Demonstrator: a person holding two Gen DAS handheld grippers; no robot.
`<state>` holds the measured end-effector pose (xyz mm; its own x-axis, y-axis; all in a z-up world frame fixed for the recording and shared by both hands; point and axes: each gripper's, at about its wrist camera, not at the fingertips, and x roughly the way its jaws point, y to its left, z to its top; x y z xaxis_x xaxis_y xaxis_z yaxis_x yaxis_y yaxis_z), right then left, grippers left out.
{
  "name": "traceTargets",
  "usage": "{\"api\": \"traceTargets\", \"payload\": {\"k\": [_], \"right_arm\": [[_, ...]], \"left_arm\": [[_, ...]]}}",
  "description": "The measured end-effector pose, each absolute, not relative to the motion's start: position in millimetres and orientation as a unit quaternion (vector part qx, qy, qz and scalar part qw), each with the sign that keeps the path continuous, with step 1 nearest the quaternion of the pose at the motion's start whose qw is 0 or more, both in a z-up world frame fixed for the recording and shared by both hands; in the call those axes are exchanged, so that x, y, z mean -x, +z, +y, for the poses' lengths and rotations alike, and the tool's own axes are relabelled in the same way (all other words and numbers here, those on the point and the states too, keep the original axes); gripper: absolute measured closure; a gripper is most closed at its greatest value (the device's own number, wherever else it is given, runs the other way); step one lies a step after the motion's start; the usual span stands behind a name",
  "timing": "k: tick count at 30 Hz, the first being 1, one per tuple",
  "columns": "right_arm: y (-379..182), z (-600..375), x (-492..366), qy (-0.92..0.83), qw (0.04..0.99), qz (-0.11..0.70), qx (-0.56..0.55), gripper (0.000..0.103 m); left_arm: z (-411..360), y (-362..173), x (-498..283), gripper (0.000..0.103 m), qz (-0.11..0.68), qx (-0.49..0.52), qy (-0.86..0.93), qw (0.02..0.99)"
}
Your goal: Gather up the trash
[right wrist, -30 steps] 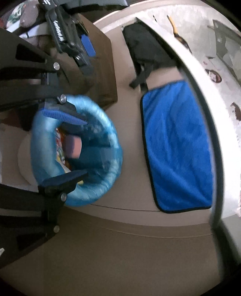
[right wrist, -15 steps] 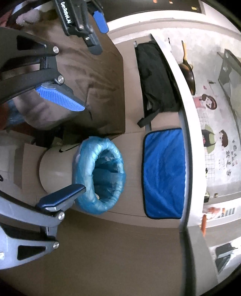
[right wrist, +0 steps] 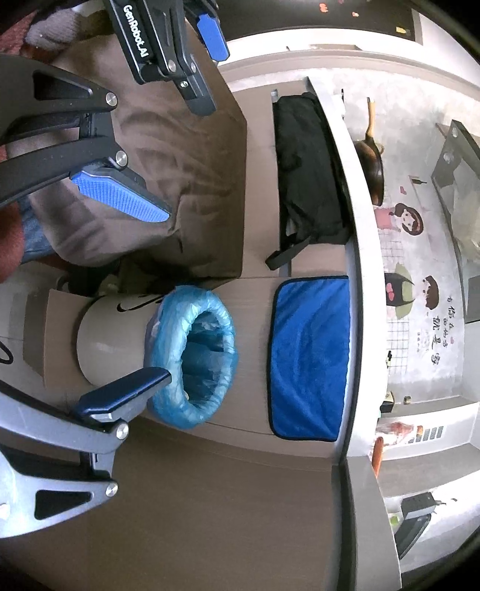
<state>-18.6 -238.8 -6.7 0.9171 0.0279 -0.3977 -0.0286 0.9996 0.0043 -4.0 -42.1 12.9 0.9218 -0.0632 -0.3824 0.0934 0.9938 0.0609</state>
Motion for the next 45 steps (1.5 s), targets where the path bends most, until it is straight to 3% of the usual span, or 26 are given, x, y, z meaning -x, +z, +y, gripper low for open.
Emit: {"api": "traceTargets", "payload": {"k": [45], "right_arm": [[1.9, -241.1, 29.0, 0.001, 0.983, 0.183, -0.003, 0.025]], "left_arm": [[-44.5, 19.6, 9.5, 0.012, 0.181, -0.036, -0.040, 0.982]]}}
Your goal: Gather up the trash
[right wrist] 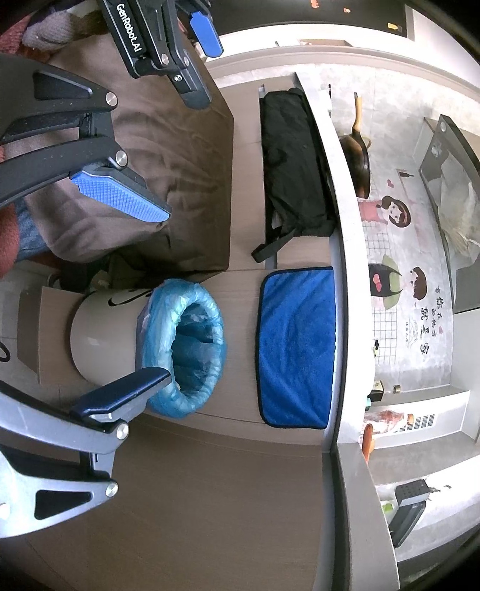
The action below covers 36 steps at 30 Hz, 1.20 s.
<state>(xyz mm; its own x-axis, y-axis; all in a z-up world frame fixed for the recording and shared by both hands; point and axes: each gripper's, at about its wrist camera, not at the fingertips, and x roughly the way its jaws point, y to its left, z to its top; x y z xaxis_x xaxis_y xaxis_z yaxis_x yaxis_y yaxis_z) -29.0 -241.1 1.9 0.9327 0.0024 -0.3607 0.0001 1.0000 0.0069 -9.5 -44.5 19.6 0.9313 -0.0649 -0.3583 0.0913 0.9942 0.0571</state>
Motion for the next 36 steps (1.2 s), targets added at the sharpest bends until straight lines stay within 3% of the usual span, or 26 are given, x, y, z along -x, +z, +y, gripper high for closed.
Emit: {"api": "traceTargets", "payload": {"k": [36], "right_arm": [[2.0, -240.0, 31.6, -0.002, 0.983, 0.184, -0.005, 0.024]], "left_arm": [[-48.2, 19.5, 10.2, 0.012, 0.180, -0.035, -0.036, 0.982]]}}
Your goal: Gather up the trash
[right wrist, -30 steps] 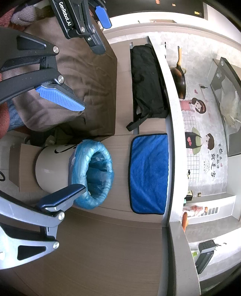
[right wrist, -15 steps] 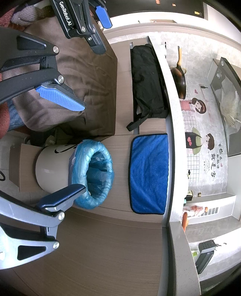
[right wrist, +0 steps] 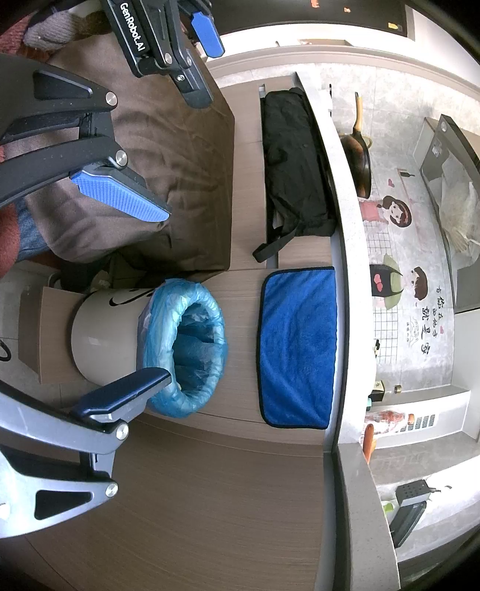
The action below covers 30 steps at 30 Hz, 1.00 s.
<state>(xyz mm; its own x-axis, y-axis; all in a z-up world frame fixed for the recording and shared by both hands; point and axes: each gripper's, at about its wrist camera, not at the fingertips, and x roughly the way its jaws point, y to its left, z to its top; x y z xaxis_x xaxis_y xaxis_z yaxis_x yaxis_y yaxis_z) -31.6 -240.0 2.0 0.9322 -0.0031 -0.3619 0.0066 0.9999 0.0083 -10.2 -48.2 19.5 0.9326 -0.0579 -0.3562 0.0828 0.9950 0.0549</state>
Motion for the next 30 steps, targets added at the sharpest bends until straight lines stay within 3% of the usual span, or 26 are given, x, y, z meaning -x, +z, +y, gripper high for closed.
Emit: {"api": "traceTargets", "payload": {"k": [30], "right_arm": [[1.8, -242.1, 31.0, -0.004, 0.983, 0.185, -0.005, 0.024]], "left_arm": [[-53.6, 22.8, 8.6, 0.012, 0.187, -0.032, -0.034, 0.981]]}}
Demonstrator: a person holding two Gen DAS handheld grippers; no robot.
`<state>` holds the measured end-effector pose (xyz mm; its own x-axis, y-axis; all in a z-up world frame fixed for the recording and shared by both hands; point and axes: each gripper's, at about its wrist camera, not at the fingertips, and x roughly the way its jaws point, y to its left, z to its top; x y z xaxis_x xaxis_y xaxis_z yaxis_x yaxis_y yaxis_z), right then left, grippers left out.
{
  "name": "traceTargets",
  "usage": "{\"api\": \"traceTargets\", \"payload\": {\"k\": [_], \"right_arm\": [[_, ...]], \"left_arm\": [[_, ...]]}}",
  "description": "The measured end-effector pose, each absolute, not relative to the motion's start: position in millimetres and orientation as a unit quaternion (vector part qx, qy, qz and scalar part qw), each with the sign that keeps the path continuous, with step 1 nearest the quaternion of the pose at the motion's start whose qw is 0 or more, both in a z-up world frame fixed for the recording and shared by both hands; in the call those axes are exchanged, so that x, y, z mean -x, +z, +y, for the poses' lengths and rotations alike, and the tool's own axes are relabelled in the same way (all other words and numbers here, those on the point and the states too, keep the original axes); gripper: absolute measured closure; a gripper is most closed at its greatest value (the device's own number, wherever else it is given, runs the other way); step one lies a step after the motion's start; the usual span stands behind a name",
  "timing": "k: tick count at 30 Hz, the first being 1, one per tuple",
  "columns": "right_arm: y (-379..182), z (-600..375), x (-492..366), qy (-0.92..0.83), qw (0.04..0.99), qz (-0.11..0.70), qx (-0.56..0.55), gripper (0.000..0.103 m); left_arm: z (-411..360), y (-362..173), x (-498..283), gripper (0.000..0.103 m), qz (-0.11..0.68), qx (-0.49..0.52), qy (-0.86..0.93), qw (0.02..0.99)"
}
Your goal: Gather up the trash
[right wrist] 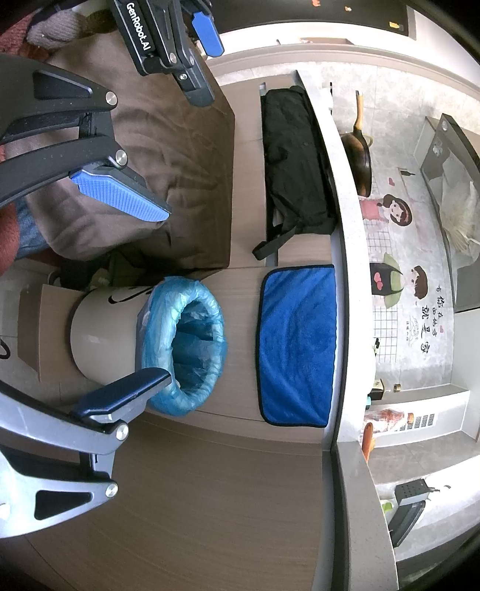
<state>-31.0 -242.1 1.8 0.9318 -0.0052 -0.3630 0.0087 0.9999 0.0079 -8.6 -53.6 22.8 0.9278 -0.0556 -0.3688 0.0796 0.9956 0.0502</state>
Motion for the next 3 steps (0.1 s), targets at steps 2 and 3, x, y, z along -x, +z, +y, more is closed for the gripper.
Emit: {"api": "traceTargets", "payload": {"k": [2, 3], "right_arm": [[1.5, -242.7, 31.2, -0.006, 0.983, 0.184, -0.004, 0.023], [1.2, -243.8, 30.6, -0.006, 0.983, 0.185, -0.005, 0.023]], "left_arm": [[-53.2, 22.2, 7.0, 0.012, 0.189, -0.032, -0.034, 0.981], [-53.1, 22.0, 5.0, 0.012, 0.192, -0.031, -0.036, 0.980]]}}
